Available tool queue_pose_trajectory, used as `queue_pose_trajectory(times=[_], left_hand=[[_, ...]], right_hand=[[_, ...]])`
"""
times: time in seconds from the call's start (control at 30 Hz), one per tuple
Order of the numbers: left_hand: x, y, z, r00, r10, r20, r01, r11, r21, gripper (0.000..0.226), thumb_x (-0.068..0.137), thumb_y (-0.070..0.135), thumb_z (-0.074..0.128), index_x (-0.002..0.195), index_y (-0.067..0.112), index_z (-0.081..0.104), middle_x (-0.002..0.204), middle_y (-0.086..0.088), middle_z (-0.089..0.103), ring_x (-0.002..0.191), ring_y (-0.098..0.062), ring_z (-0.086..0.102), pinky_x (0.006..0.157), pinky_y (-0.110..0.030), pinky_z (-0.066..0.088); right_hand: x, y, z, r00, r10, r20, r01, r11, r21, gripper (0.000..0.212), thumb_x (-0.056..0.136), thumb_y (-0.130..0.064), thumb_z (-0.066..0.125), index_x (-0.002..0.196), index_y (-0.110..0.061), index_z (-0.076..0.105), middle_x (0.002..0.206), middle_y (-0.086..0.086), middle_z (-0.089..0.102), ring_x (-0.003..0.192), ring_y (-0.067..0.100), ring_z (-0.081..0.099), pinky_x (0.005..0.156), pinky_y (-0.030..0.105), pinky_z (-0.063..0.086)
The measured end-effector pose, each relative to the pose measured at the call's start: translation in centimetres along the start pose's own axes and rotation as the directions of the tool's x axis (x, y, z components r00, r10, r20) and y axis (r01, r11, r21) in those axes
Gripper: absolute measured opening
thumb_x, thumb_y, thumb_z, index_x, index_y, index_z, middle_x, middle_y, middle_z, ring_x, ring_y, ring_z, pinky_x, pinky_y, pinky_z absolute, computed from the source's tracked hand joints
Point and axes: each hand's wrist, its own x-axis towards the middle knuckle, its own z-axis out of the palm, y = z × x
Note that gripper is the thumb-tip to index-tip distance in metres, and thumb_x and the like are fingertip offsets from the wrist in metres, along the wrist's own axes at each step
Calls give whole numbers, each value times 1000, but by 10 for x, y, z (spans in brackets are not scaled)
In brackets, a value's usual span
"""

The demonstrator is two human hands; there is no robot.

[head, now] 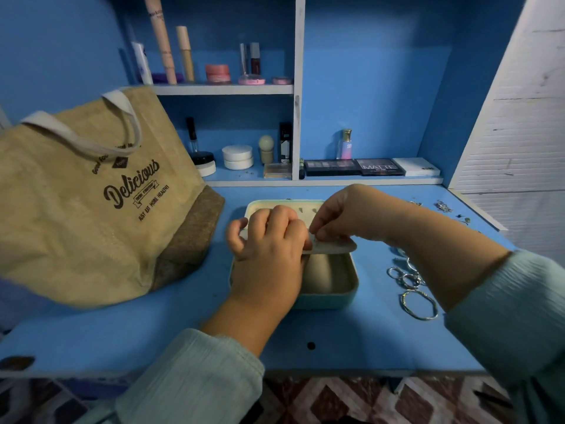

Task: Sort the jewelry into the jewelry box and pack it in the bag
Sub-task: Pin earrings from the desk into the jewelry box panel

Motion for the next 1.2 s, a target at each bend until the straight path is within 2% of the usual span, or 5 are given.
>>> queue_pose_trajectory(times=[0.17,0.37,0.67,0.97,1.2], left_hand=[[-1,1,0,999,-13,-31,12,1000,-14,29,54,9,82,68,22,60,87,1,62,94,-19,39,87,-39,22],[-1,0,2,999,-14,-41,13,999,-29,30,54,10,82,65,24,58,86,3,61,95,-18,40,86,-38,21],[-1,0,1,999,-17,-35,16,1000,-22,31,51,6,81,67,23,60,87,4,62,93,-17,40,85,-38,21],[-1,1,-1,999,-23,-24,21,998,-51,32,53,12,84,65,26,58,86,5,60,94,-16,40,86,-39,20],[-1,1,-1,1000,-16,-25,16,1000,-25,32,51,11,84,65,25,59,86,5,61,94,-17,40,86,-38,20]], right_hand=[[4,1,1,1000,-20,3,20,999,34,22,72,-10,74,67,-31,70,53,-17,60,55,-1,51,59,14,42],[6,2,0,996,-9,87,3,998,68,18,73,-7,73,74,-25,73,63,-9,64,59,5,51,63,18,42],[9,-4,-3,984,14,177,-14,1000,-5,15,76,-9,71,76,-24,73,77,-6,68,75,9,56,82,27,50],[7,7,-6,981,-3,196,-16,996,91,19,84,-2,62,85,-20,69,86,3,65,80,14,55,79,24,48],[3,-2,-6,981,-26,192,50,992,-119,18,83,-18,65,74,-32,64,81,-14,63,75,2,52,72,18,42]])
